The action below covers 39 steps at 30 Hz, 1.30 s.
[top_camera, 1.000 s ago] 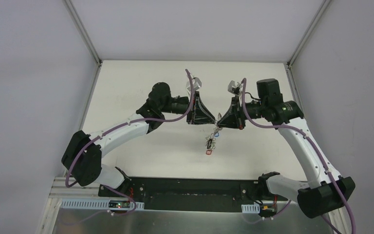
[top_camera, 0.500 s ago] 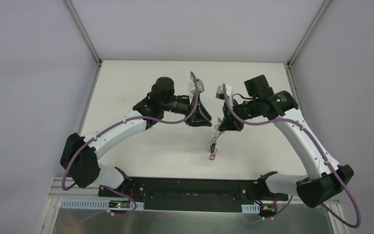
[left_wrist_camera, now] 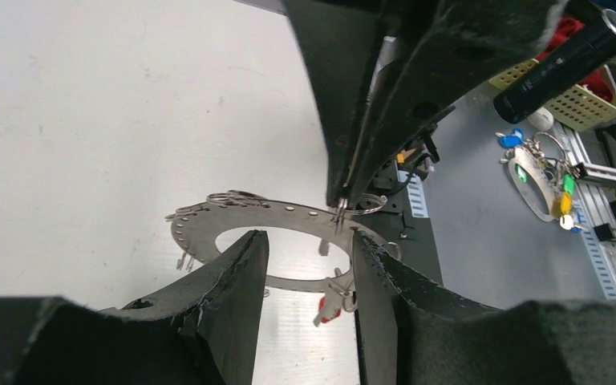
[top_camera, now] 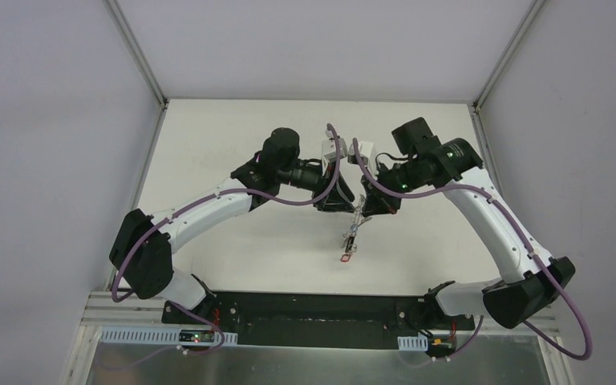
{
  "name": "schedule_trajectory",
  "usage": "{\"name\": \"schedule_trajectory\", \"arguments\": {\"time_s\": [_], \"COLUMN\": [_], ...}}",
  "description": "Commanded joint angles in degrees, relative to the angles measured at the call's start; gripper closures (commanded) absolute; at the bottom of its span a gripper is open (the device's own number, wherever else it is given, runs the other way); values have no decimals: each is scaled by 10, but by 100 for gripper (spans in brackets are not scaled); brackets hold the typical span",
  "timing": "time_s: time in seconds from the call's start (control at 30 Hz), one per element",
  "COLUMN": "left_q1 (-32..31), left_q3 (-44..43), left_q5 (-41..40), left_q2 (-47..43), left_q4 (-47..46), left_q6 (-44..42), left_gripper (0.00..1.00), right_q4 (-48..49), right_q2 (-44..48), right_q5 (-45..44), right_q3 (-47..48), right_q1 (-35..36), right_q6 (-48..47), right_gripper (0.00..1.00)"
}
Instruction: Put the keys on the keyring
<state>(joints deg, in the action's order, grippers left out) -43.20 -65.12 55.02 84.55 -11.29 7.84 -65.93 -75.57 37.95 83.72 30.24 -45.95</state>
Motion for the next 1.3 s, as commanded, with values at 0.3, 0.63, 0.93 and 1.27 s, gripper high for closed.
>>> {"name": "schedule_trajectory", "arguments": {"time_s": [0.3, 0.63, 0.93, 1.27], "left_q1": [3, 7, 14, 24], "left_q3": [30, 36, 46, 65], "left_q5": [7, -4, -10, -41], "left_q2": [-18, -6, -12, -25], "left_q4": [-32, -24, -21, -26], "left_q6": [-38, -47, -57, -57], "left_gripper": [54, 54, 54, 53], "right_q4": [-107, -115, -129, -112], "right_q2": [-1, 12, 2, 1], "right_q5": [-169, -288, -306, -429], "right_q3": [75, 62, 86, 67], "right_q1": [22, 26, 26, 24], "right_q6": [-73, -95, -108, -112], "right_gripper": [100, 100, 100, 100]}}
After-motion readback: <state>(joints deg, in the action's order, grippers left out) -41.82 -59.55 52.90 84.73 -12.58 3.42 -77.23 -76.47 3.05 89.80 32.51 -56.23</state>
